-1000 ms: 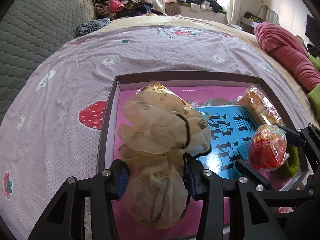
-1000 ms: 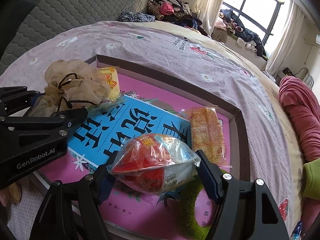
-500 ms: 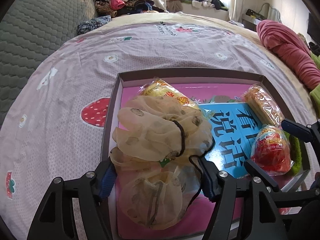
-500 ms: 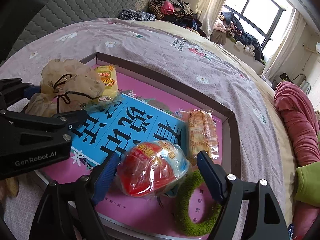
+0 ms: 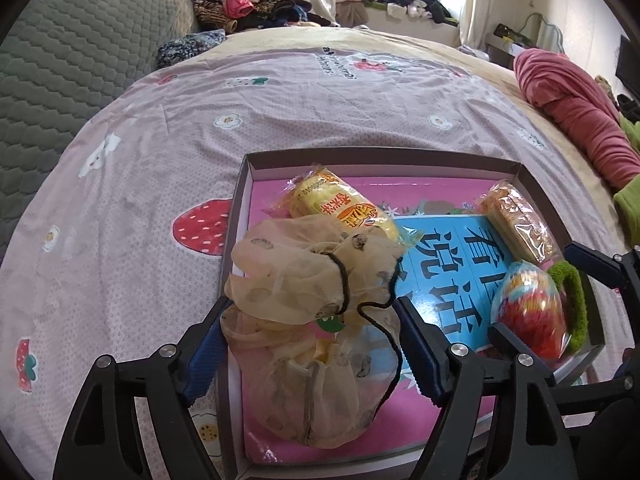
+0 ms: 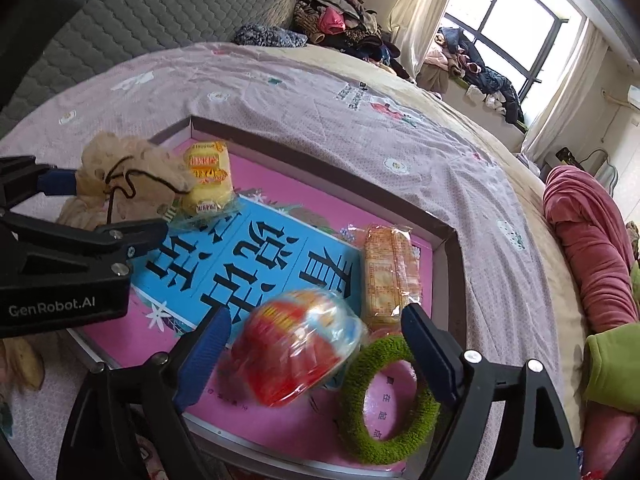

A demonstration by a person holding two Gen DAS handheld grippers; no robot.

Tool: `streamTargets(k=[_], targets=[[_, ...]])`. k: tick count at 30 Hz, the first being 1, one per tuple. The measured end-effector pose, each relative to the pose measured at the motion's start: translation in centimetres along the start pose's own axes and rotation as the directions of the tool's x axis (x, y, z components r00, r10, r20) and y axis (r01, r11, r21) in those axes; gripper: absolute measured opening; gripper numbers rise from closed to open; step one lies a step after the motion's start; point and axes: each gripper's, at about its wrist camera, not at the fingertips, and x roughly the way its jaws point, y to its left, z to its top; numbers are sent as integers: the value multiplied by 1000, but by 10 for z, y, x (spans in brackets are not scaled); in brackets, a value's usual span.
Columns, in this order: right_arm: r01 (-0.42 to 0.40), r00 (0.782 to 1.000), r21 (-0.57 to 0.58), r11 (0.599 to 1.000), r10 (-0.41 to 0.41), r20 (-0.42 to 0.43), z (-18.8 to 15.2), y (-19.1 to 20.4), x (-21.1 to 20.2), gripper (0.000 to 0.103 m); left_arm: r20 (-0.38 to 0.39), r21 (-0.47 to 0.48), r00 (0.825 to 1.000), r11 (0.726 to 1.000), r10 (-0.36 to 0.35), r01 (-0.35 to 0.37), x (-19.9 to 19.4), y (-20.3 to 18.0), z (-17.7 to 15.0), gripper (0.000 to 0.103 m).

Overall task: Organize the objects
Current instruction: 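Open both grippers to drop the mesh pouch and red candy bag into the tray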

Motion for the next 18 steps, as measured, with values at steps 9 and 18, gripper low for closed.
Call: streamTargets(k=[9, 18], targets=[[-38, 999, 52, 998, 38, 19, 2, -14, -9, 91, -23, -8, 999, 999, -47, 47, -8, -1, 1, 86], [-57, 998, 91, 994, 54, 35, 3, -23, -14, 91, 11, -12, 999, 999, -38, 38, -21, 0, 3, 102]])
